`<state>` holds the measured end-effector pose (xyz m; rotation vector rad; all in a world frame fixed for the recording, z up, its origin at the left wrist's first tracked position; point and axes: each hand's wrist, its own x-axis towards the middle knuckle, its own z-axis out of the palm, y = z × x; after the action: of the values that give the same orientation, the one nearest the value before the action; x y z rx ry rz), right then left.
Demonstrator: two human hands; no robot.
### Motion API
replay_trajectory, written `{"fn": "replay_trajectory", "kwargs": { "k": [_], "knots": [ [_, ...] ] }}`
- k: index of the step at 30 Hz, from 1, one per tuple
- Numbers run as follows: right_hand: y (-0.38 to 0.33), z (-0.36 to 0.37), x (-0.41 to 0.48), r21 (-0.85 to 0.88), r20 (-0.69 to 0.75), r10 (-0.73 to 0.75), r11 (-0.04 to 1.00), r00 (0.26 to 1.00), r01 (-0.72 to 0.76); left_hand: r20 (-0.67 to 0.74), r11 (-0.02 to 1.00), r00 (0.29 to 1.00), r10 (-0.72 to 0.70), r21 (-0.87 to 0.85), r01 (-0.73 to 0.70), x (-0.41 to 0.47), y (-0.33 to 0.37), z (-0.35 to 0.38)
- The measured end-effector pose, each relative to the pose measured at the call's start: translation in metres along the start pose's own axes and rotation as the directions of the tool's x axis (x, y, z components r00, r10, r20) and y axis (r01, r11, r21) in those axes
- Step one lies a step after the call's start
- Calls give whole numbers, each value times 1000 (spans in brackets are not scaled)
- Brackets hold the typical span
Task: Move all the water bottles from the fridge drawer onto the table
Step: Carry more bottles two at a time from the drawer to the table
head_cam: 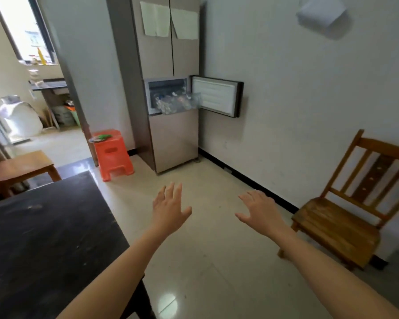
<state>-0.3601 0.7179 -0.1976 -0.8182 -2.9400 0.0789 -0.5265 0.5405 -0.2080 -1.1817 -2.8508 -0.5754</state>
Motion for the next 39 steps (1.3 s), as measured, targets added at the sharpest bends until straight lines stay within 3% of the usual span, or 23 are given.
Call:
{"fn": "replay_trajectory", "kwargs": {
  "k": [4, 9, 20, 30, 39],
  "knots": [
    [49, -18, 53, -38, -55, 12, 999, 998, -14, 89, 999, 995, -36, -9, 37, 77, 26, 4],
    [118, -47, 139, -52, -137, 10, 998, 991, -18, 29, 999, 1000, 11, -47, -9, 184, 64, 8],
    [251, -66, 292, -27, -128, 31, 999, 991, -35, -14, 998, 999, 45, -37, -46, 381, 165, 43],
    [358, -72, 465, 5, -119, -147, 989, 982, 148, -91, 990, 988, -121, -90, 113, 536, 212, 88],
    [346, -57, 612, 212, -127, -310, 919, 942, 331, -248, 940, 909, -335, -158, 303, 616, 179, 89]
  ]
}}
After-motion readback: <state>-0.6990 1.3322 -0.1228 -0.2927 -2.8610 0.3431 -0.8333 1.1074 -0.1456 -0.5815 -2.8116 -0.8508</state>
